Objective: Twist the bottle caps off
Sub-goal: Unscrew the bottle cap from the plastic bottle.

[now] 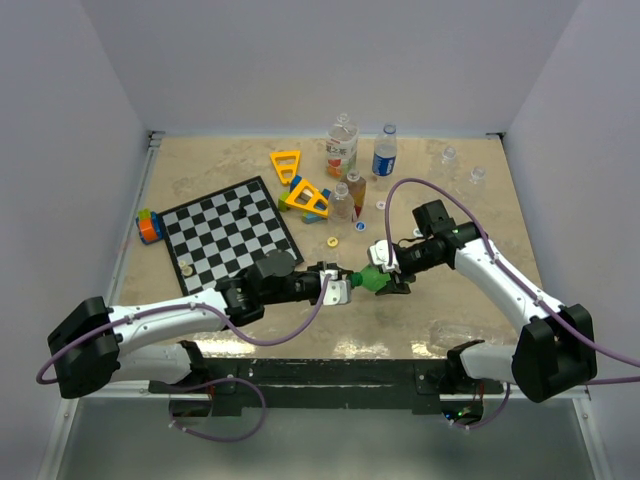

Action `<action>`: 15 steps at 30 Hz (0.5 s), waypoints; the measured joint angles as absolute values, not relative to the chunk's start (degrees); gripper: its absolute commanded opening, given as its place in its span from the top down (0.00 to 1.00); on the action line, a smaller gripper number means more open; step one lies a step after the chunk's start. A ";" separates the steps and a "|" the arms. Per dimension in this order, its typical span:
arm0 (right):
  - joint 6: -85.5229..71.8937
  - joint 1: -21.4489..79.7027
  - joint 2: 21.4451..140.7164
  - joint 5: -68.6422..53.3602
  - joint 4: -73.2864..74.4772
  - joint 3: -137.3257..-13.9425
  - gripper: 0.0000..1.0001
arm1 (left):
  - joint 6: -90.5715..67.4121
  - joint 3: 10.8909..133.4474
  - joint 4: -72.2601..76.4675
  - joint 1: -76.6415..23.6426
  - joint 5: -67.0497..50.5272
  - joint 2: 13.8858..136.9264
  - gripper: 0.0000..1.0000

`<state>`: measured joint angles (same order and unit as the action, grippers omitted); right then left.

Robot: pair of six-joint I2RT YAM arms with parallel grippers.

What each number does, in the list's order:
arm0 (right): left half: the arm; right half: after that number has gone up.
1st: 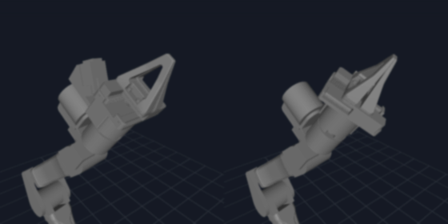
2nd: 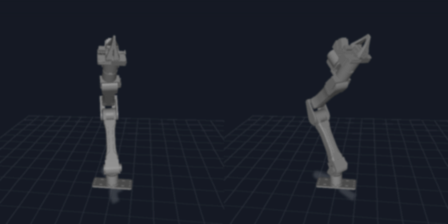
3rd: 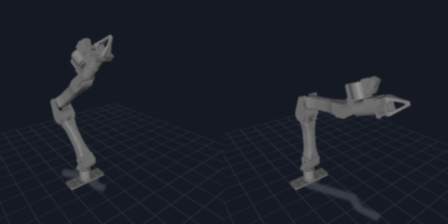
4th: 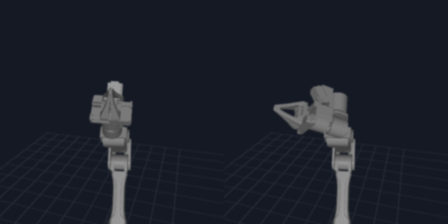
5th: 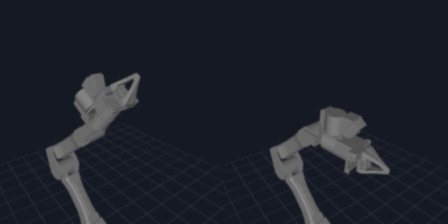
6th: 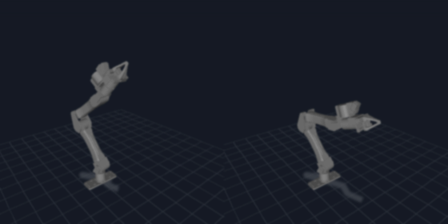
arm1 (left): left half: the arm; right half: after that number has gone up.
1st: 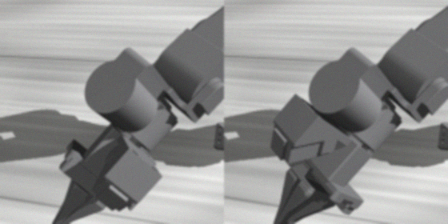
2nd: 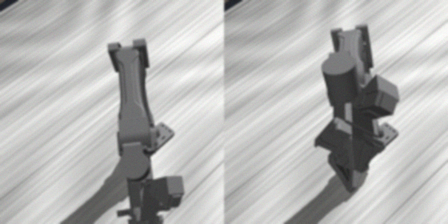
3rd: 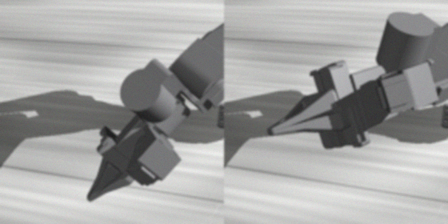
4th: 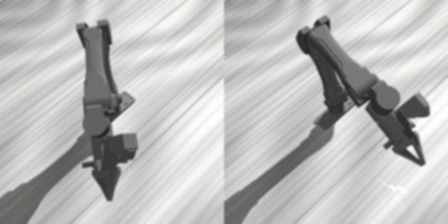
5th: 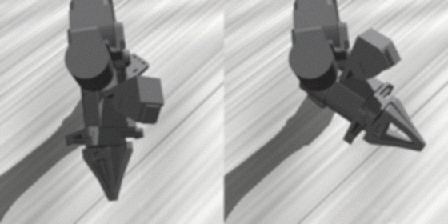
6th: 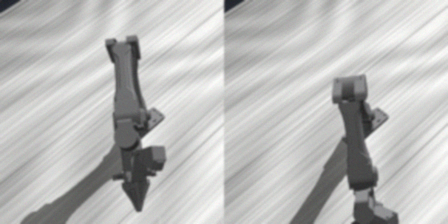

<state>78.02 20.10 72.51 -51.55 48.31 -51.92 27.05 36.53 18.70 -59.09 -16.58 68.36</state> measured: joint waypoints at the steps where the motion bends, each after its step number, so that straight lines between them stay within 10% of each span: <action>1: 78.00 20.08 72.51 -51.51 48.38 -51.92 1.00 | 26.87 36.53 18.68 -59.18 -16.60 68.42 0.81; 5: 78.02 20.05 72.51 -51.46 48.47 -51.92 1.00 | 25.80 36.58 18.72 -59.24 -16.53 68.53 1.00; 15: 78.04 20.14 72.51 -52.18 48.56 -51.92 1.00 | 3.79 38.26 15.70 -59.27 -11.62 67.33 1.00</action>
<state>78.04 20.14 72.51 -52.18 48.56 -51.92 3.79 38.26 15.70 -59.27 -11.62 67.33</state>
